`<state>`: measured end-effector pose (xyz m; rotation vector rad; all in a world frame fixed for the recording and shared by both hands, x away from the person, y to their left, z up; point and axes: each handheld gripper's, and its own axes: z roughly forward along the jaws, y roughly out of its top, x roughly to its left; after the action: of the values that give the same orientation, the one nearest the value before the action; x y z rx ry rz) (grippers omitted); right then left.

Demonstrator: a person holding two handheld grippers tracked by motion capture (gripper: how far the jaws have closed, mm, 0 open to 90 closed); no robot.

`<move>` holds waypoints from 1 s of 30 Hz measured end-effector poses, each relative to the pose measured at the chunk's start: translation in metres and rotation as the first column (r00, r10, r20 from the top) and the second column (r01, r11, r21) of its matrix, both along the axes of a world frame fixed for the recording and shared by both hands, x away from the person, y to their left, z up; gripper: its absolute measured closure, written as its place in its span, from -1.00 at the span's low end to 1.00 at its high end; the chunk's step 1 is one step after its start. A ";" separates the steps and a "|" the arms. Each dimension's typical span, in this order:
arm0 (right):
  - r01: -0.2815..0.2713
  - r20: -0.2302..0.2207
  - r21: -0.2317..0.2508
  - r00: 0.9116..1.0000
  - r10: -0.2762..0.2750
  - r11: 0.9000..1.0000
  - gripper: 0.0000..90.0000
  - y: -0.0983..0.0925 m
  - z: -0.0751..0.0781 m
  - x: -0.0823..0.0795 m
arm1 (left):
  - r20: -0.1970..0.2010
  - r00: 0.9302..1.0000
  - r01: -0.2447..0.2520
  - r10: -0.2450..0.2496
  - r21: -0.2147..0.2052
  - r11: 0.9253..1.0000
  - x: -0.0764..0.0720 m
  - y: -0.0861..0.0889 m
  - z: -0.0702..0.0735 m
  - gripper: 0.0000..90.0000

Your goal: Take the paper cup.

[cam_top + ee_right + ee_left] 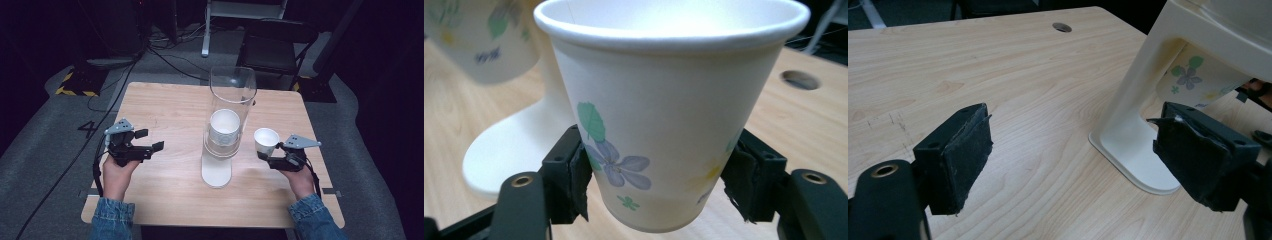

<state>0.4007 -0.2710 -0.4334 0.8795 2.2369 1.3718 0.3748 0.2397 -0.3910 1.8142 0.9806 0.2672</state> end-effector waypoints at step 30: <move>0.145 -0.126 -0.101 0.980 -0.157 0.984 -0.26 -0.026 -0.033 0.054 | -0.048 0.998 -0.027 0.031 0.081 0.996 -0.013 0.006 -0.007 -0.65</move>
<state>0.4543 -0.2975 -0.4661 1.1136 2.2571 1.1643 0.3622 0.2461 -0.3977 1.8880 1.0445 0.2853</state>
